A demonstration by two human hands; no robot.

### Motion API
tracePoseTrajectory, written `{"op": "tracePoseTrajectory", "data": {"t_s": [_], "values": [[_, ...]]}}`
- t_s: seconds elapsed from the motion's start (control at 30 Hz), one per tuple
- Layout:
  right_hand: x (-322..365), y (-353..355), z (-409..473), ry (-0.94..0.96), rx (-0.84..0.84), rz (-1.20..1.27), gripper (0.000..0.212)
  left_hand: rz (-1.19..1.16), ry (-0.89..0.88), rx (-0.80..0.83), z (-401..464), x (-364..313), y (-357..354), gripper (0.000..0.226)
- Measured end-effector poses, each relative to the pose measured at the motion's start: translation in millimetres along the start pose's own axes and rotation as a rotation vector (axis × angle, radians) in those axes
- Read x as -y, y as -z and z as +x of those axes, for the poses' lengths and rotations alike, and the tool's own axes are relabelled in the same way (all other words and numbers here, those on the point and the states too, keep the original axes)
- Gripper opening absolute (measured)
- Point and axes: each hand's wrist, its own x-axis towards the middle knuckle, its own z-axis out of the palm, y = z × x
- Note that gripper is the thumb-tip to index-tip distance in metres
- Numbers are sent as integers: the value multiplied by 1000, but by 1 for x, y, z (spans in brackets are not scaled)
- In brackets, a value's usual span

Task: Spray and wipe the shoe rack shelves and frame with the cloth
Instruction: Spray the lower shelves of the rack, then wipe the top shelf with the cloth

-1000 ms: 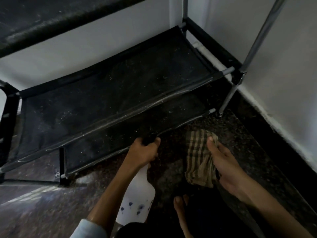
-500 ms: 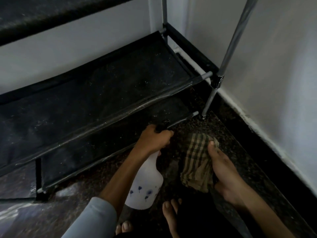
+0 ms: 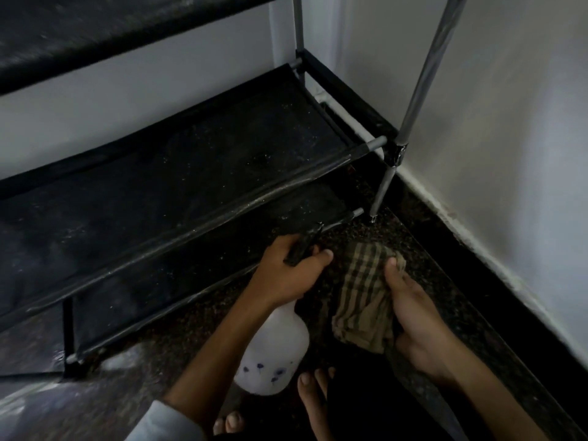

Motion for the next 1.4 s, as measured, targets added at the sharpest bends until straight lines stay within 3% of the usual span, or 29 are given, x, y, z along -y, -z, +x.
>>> {"op": "tracePoseTrajectory", "data": {"t_s": [0.27,0.43,0.53,0.63,0.67,0.73,0.87,0.97,1.1,1.2,1.33,1.4], "values": [[32,-31,-40,72,99,4,40,-174,-299,-208,-77,-36,25,16],[80,-67,-102,203,308,29,40,-298,-515,-334,-154,-88,70,12],[118,-89,-153,289,464,49,42,-368,-479,-483,-196,-118,105,30],[155,-110,-206,363,593,78,41,-360,-368,-667,-216,-152,148,16],[165,-117,-222,381,630,94,41,-353,-325,-722,-225,-158,164,26],[181,-133,-251,400,690,125,38,-372,-280,-778,-256,-172,187,26],[199,-168,-298,387,737,121,35,-322,-435,-878,-342,-187,193,27],[201,-196,-328,384,758,102,36,-319,-517,-903,-387,-190,193,29],[184,-234,-354,380,751,35,35,-382,-500,-911,-415,-185,201,30],[165,-261,-362,365,792,-41,35,-393,-457,-925,-419,-177,212,27],[144,-291,-368,319,866,-123,35,-432,-259,-900,-398,-174,232,32],[137,-302,-369,311,911,-158,35,-410,-327,-938,-403,-167,234,30]]}}
